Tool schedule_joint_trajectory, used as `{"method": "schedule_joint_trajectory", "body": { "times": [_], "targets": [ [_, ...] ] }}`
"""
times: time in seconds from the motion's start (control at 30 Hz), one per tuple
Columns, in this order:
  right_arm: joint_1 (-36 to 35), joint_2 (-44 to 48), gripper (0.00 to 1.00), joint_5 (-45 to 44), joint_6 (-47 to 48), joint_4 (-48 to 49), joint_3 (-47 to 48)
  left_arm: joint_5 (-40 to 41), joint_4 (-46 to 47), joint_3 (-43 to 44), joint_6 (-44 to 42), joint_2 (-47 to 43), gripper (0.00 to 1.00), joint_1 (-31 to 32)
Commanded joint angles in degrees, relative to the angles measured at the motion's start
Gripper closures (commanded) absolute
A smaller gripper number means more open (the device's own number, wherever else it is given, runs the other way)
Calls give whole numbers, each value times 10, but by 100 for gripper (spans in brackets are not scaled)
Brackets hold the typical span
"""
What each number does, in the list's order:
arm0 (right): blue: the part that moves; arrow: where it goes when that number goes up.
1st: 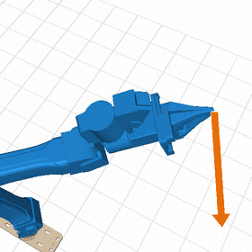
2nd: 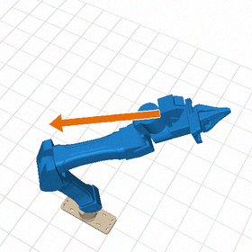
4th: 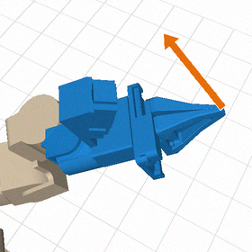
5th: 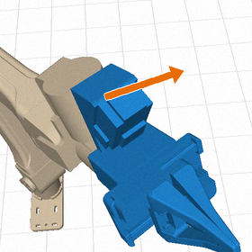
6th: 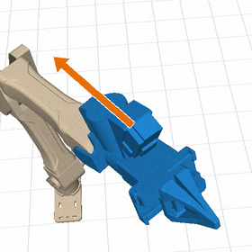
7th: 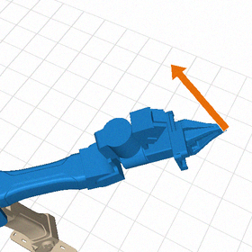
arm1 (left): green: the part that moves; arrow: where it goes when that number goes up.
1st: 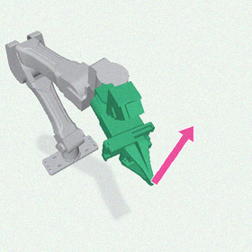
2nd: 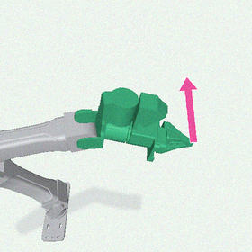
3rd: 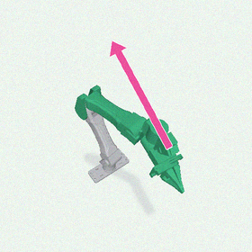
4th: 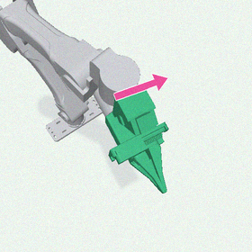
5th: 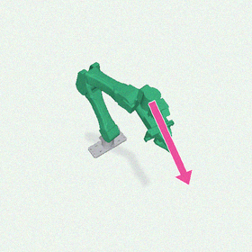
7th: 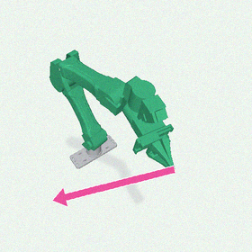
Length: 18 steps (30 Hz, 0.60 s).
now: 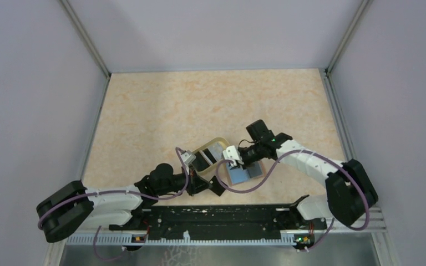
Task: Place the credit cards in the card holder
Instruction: Pick up the credit card from the storage box.
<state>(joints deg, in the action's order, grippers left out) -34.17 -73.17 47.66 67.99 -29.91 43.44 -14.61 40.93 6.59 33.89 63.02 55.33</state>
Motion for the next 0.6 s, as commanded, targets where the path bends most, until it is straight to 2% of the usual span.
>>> {"method": "schedule_joint_trajectory", "body": {
  "times": [0.0, 0.07, 0.37, 0.57],
  "targets": [
    [-28, -67, 93, -51, 13, 20, 58, -10, 30, -25, 19, -14, 100, -2],
    [-40, -93, 100, -70, 0, 34, 70, -11, 33, -27, 20, -16, 100, -2],
    [-90, -184, 100, -173, -67, 96, 113, -15, 42, -31, 20, -15, 100, -2],
    [-112, -228, 100, -245, -201, 183, 148, -13, 39, -28, 24, -14, 100, -2]
  ]
}}
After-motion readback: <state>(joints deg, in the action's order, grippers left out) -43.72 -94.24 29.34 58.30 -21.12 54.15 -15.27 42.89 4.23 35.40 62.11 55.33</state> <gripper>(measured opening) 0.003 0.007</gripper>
